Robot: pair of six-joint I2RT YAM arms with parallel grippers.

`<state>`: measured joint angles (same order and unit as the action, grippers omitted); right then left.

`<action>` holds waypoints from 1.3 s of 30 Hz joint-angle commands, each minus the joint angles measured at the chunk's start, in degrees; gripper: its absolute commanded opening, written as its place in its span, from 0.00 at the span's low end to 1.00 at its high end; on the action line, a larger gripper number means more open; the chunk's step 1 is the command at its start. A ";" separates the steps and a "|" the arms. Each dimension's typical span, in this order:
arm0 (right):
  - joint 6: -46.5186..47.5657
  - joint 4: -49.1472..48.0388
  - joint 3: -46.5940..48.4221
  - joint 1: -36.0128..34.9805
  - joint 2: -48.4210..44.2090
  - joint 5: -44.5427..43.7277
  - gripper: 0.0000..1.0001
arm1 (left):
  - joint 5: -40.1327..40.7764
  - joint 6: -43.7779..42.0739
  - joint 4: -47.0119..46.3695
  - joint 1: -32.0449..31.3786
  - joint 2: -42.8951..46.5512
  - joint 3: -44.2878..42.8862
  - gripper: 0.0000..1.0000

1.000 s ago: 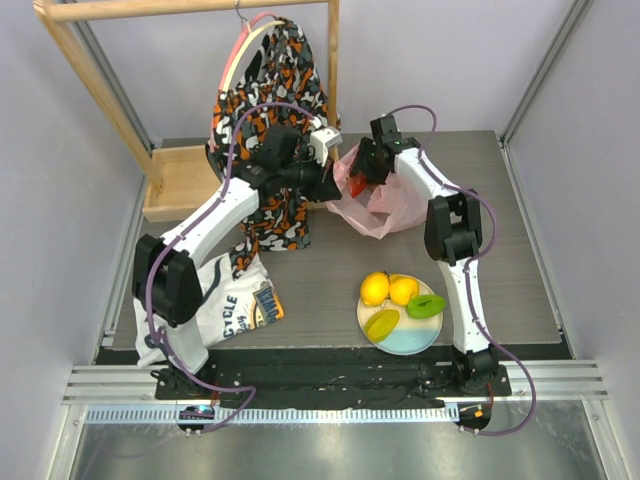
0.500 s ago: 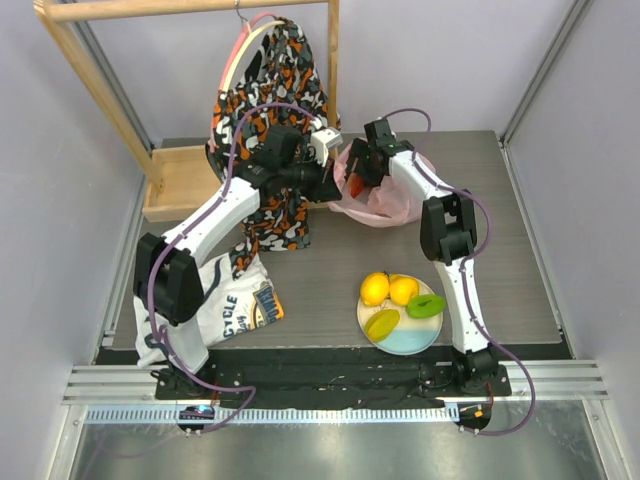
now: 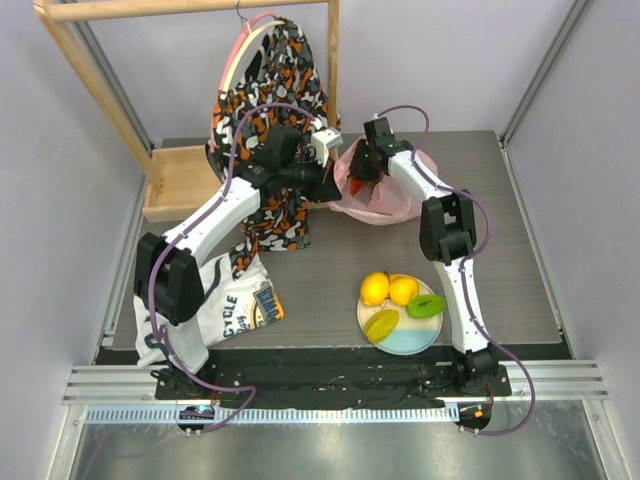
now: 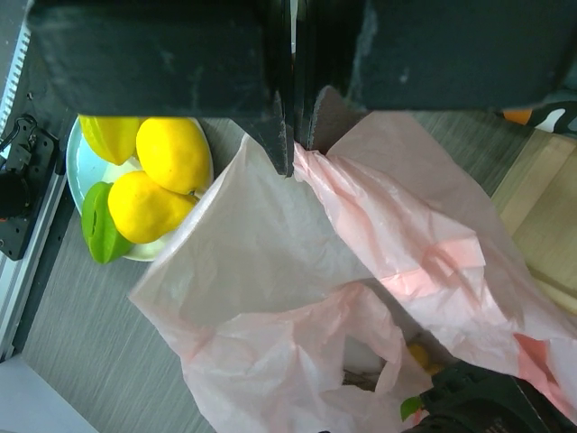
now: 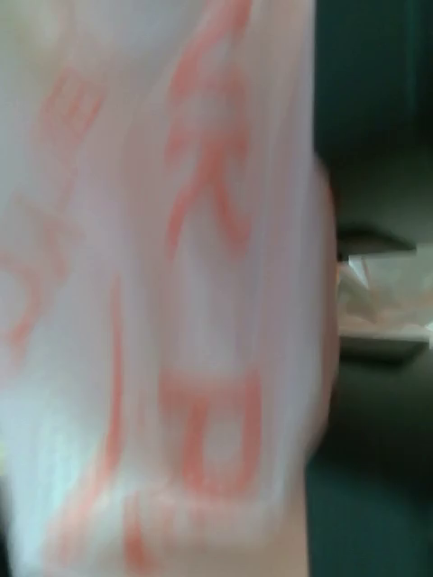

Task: Take the fake fruits out of the plastic bag
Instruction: Take out the fake fruit from the plastic bag.

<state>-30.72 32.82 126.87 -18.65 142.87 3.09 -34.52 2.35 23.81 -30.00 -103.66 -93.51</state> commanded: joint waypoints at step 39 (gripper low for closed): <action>77.81 42.92 -4.87 3.28 -40.45 43.59 0.07 | 9.93 5.64 -4.56 5.38 -10.07 -13.10 0.00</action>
<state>33.45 66.30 119.74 -12.95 113.36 46.89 -22.28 4.80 22.41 -26.46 -113.89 -105.84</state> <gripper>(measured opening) 0.249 0.014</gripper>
